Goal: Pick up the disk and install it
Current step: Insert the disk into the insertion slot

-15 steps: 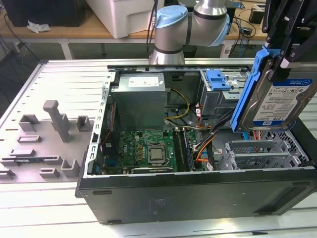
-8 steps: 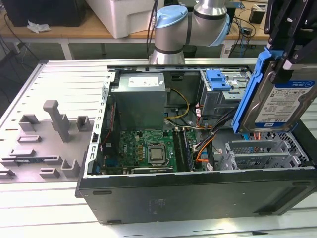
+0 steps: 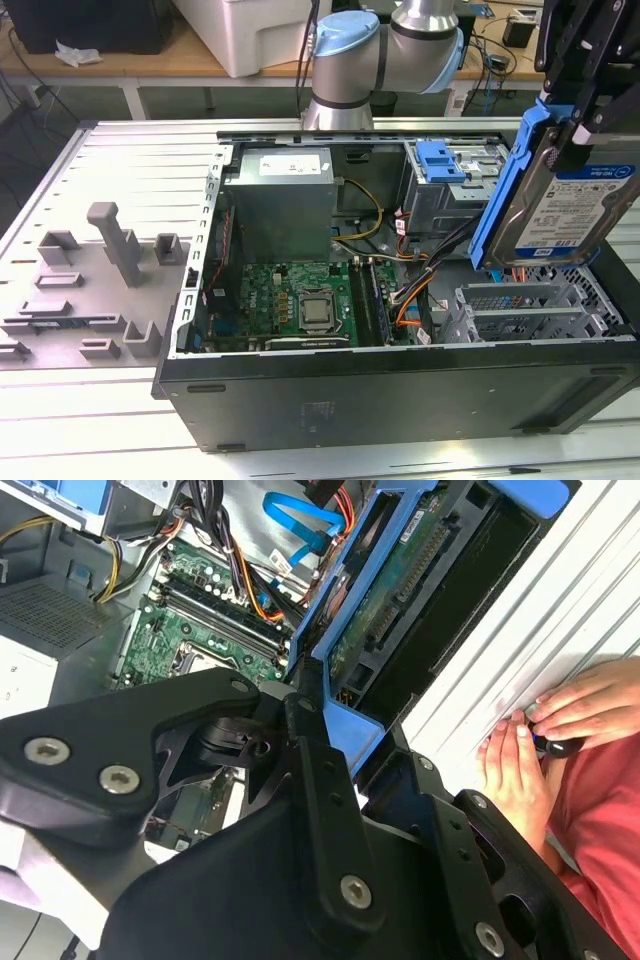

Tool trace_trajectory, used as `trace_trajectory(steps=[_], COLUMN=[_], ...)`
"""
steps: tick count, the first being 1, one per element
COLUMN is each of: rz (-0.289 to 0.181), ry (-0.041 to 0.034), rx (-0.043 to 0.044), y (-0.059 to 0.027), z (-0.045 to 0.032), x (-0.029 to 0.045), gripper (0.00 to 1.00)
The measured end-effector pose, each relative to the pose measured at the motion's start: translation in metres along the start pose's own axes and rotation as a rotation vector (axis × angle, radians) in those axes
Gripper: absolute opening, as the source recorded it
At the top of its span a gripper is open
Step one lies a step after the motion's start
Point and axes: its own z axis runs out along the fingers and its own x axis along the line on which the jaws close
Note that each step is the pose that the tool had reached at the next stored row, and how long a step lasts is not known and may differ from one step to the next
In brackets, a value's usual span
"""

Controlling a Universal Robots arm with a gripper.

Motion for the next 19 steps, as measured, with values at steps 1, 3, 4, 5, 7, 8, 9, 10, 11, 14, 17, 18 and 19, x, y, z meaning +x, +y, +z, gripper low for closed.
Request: trace_trajectory(steps=[1, 3, 4, 5, 7, 8, 9, 10, 11, 14, 17, 18, 19], rz=[0.000, -0.006, -0.008, -0.011, -0.015, -0.018, -0.020, -0.021, -0.021, -0.021, -0.021, -0.021, -0.021], ry=[-0.0003, -0.0003, -0.0002, -0.0003, -0.0004, -0.0004, -0.0004, -0.0004, -0.0003, -0.0001, -0.0004, -0.0006, -0.0004], rx=[0.0000, 0.0000, 0.0001, 0.0001, 0.0001, 0.0002, 0.0002, 0.0002, 0.0002, 0.0002, 0.0002, 0.0002, 0.0002], y=[0.0000, 0.0000, -0.0001, -0.0001, -0.0001, -0.0001, -0.0001, -0.0001, -0.0001, -0.0001, -0.0001, -0.0001, -0.0001], z=[0.0002, 0.0010, 0.0011, 0.0013, 0.0017, 0.0019, 0.0022, 0.0029, 0.0037, 0.0045, 0.0062, 0.0068, 0.0073], x=[0.0002, 0.0020, 0.0029, 0.0038, 0.0044, 0.0049, 0.0055, 0.0064, 0.0073, 0.0080, 0.0094, 0.0100, 0.0111], gripper=[0.36, 0.36, 0.36, 0.36, 0.36, 0.36, 0.36, 0.36, 0.36, 0.36, 0.36, 0.36, 0.36])
